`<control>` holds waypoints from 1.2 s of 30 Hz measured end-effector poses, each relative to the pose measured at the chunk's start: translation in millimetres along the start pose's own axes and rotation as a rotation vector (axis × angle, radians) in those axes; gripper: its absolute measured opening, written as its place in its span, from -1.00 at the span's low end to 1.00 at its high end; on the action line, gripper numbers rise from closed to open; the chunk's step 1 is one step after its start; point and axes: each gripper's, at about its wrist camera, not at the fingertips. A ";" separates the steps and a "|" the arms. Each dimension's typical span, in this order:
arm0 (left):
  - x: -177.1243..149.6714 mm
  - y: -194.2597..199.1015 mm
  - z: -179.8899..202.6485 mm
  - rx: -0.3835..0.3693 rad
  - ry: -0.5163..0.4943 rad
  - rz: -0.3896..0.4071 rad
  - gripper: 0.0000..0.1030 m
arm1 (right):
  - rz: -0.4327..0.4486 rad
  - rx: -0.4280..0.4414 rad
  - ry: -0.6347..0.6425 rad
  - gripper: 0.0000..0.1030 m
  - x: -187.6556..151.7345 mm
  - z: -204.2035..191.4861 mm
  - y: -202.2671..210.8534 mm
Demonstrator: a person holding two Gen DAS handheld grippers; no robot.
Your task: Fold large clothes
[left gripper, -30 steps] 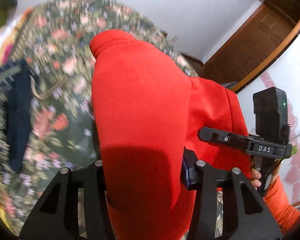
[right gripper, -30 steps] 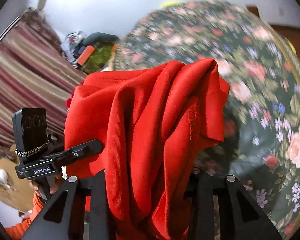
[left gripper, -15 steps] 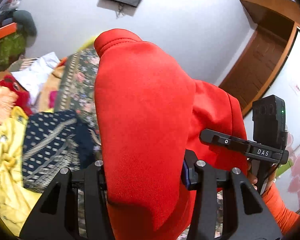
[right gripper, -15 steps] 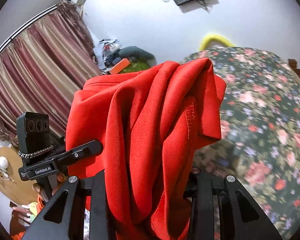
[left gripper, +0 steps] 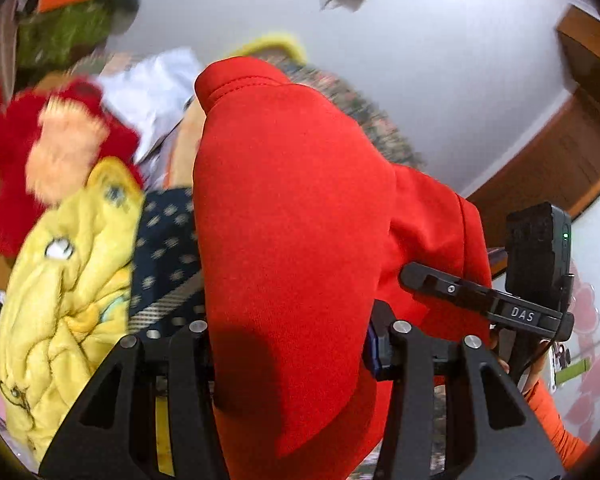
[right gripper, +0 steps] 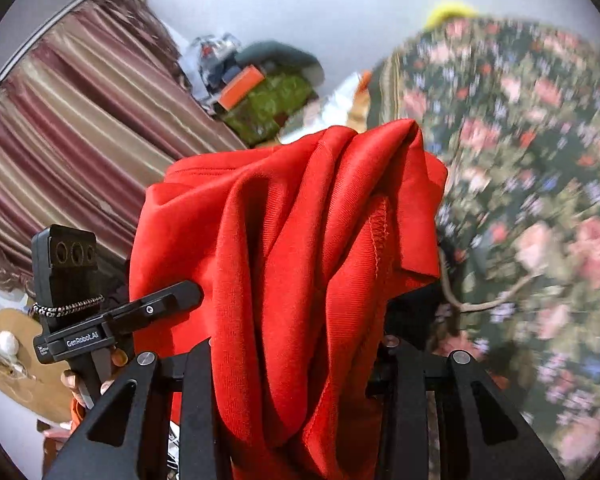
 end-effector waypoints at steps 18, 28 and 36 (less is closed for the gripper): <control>-25.5 -20.2 -52.5 0.264 -0.091 0.043 0.64 | 0.048 -0.367 0.335 0.40 -15.9 -1.8 -29.1; -84.9 -14.4 -41.3 0.437 -0.167 -0.010 0.89 | -0.089 -0.323 0.289 0.79 -59.1 -2.8 -46.4; -116.2 26.9 -20.2 0.510 -0.155 0.006 0.89 | -0.102 -0.402 0.278 0.79 -94.6 4.4 12.8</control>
Point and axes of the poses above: each gripper's, at about its wrist camera, not at the fingertips, and y roughly against the way its jaws point, z to its right, x to its top, and after that the axes turned 1 degree about -x, right-handed
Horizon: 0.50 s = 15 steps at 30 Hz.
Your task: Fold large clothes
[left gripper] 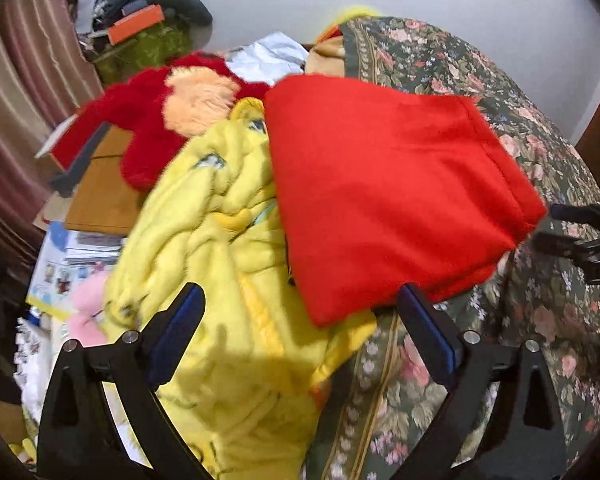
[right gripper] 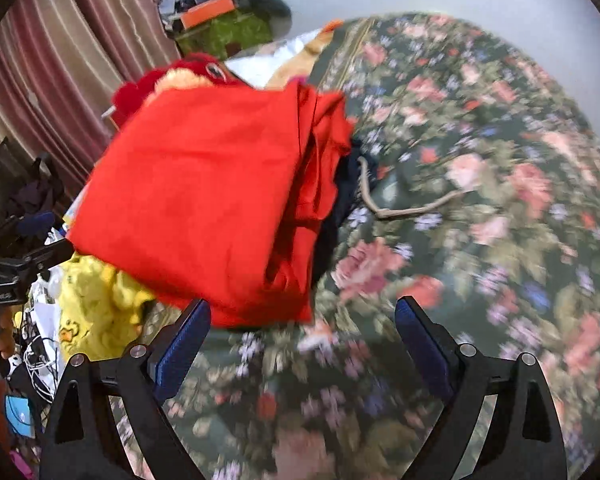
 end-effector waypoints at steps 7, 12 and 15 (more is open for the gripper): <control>-4.8 113.6 32.0 0.022 -0.011 0.230 0.89 | 0.263 0.015 0.012 0.79 -12.0 -20.9 135.4; -15.3 210.3 59.9 -0.009 -0.013 0.452 0.89 | 0.507 0.015 0.050 0.79 -27.6 -54.6 239.7; -27.9 263.7 73.9 -0.037 -0.008 0.574 0.89 | 0.635 0.018 0.064 0.79 -45.6 -74.5 292.0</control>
Point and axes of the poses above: each gripper's, at about its wrist camera, not at the fingertips, and y roughly against the way its jaws point, z to its right, x to its top, and after that the axes turned 1 degree about -x, right-handed
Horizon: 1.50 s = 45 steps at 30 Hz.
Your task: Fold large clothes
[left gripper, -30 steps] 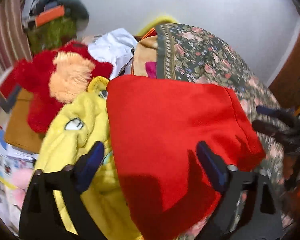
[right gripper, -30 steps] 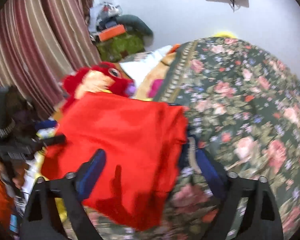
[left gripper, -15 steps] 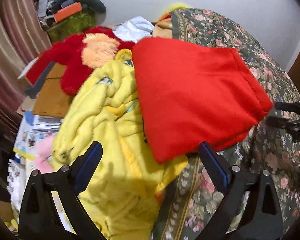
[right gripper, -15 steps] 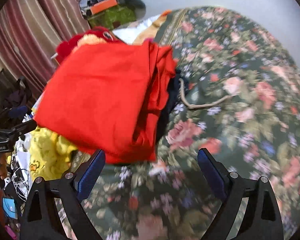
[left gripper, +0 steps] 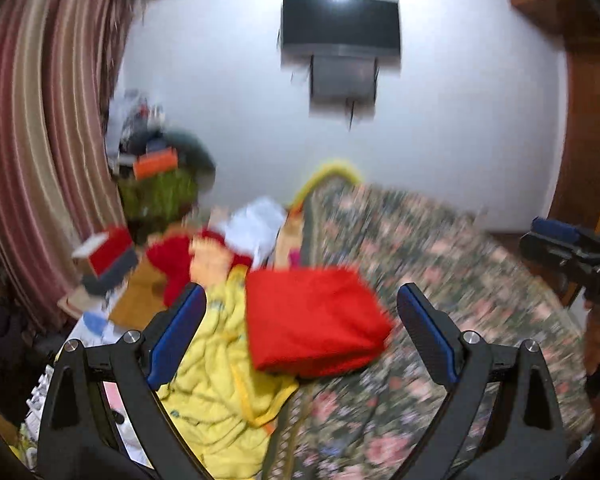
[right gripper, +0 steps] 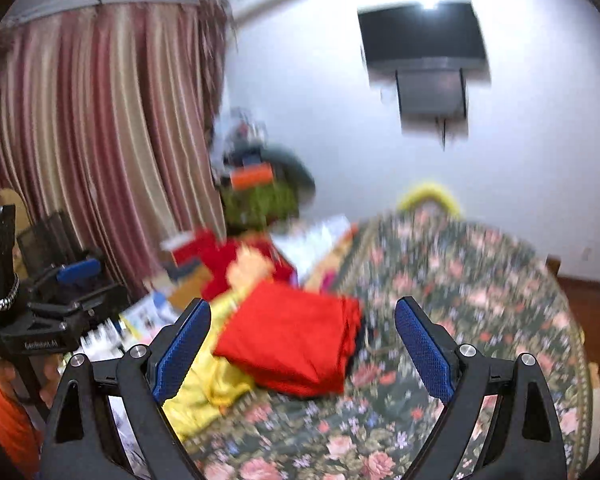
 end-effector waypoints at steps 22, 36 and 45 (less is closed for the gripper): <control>-30.2 128.2 42.0 -0.018 0.048 0.273 0.97 | 0.223 -0.083 0.030 0.80 -34.6 -75.7 159.2; -38.1 120.4 42.3 -0.013 0.051 0.242 0.99 | 0.187 -0.140 0.005 0.99 -36.7 -65.7 151.9; -39.3 111.2 41.4 -0.018 0.055 0.220 0.99 | 0.173 -0.143 0.004 0.99 -36.9 -62.4 147.6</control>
Point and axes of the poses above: each gripper's, at about its wrist camera, not at the fingertips, and y roughly against the way its jaws point, z to its right, x to its top, and after that the axes turned 1 degree about -x, right-handed
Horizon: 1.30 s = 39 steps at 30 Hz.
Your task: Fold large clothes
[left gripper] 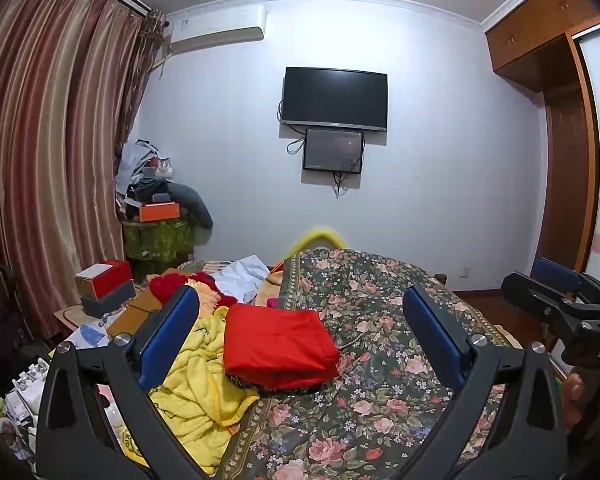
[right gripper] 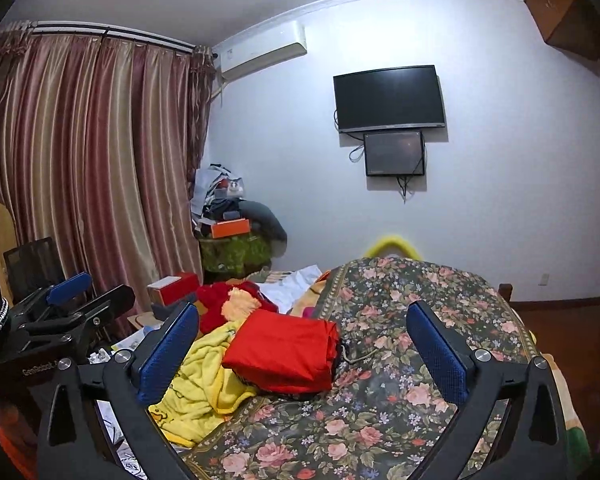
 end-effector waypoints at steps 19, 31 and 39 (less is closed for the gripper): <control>-2.5 -5.7 -2.0 -0.003 0.001 -0.017 0.99 | -0.006 0.000 -0.007 1.00 -0.6 2.4 -3.0; -4.7 -8.9 -0.2 -0.008 0.000 -0.020 0.99 | -0.004 0.000 -0.007 1.00 -2.4 3.3 -3.5; -5.7 -9.9 2.5 -0.011 0.000 -0.020 0.99 | -0.005 0.001 -0.008 1.00 -2.0 3.4 -3.2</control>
Point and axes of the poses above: each gripper's, at about its wrist camera, not at the fingertips, and y roughly against the way its jaws point, z to its right, x to its top, and after that the axes turned 1 degree about -x, right-handed
